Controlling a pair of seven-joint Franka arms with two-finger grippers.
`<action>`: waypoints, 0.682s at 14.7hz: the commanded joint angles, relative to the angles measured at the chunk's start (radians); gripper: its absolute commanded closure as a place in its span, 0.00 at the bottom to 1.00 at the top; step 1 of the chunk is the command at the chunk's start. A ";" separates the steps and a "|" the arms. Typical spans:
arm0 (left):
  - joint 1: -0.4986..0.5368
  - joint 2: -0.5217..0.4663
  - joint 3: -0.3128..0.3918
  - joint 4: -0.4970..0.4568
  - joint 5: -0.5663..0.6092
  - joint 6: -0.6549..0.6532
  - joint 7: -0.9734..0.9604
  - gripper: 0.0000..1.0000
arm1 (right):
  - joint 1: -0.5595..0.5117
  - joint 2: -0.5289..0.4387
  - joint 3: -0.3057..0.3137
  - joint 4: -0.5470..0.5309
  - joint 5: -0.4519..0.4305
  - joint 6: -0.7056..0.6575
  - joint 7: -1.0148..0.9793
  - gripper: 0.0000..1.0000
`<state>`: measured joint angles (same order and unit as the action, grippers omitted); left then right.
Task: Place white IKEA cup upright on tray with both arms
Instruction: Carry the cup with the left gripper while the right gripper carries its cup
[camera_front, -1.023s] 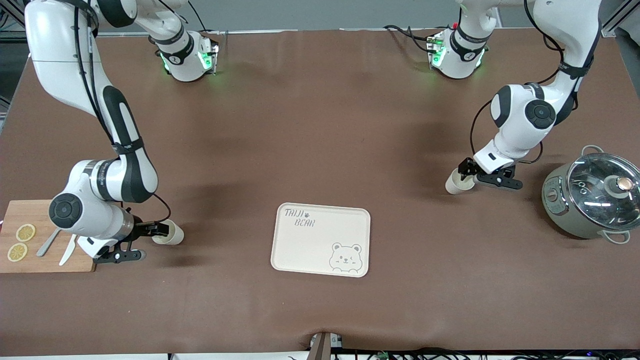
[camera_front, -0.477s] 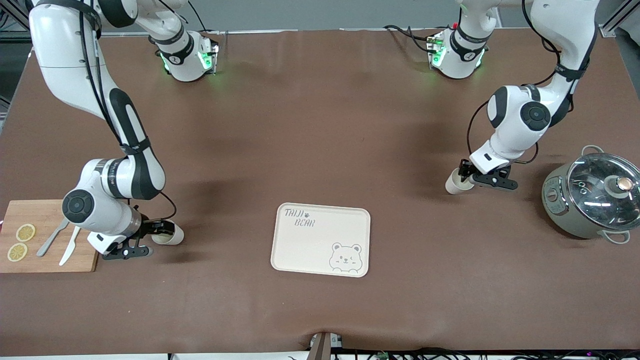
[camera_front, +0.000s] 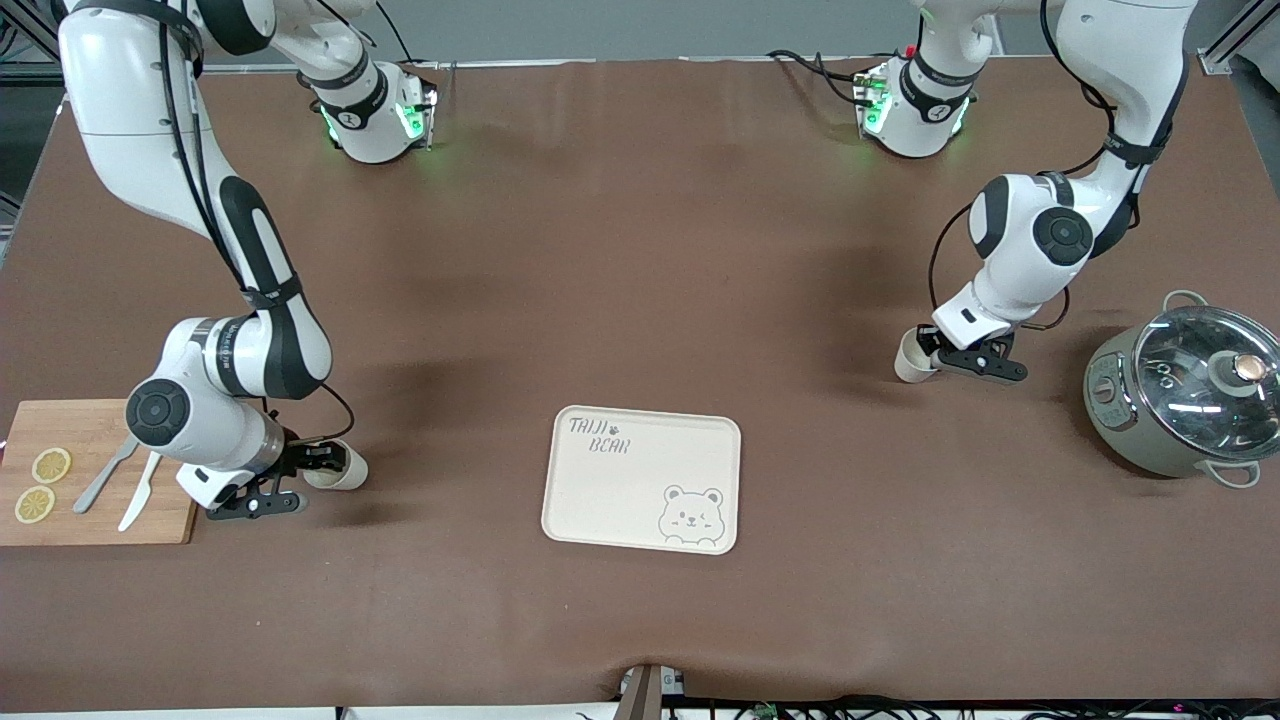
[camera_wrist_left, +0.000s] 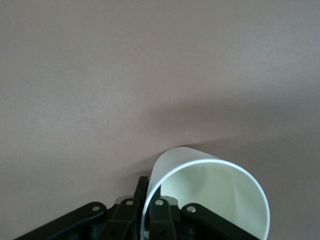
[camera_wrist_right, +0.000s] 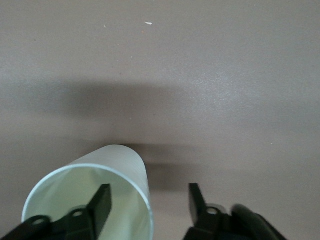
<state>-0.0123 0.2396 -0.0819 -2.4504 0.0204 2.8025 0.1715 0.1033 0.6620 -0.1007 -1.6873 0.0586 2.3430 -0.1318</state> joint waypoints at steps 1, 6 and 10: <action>-0.003 0.015 -0.001 0.037 0.004 0.009 -0.013 1.00 | -0.004 -0.002 0.009 -0.005 0.004 0.012 -0.014 0.80; -0.080 0.047 -0.018 0.221 0.001 -0.141 -0.168 1.00 | -0.004 -0.001 0.010 -0.005 0.004 0.012 -0.012 1.00; -0.191 0.127 -0.018 0.428 0.001 -0.302 -0.395 1.00 | -0.002 -0.002 0.010 0.000 0.004 0.009 -0.011 1.00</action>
<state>-0.1533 0.2973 -0.1027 -2.1441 0.0203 2.5688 -0.1217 0.1036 0.6598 -0.0940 -1.6866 0.0601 2.3439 -0.1320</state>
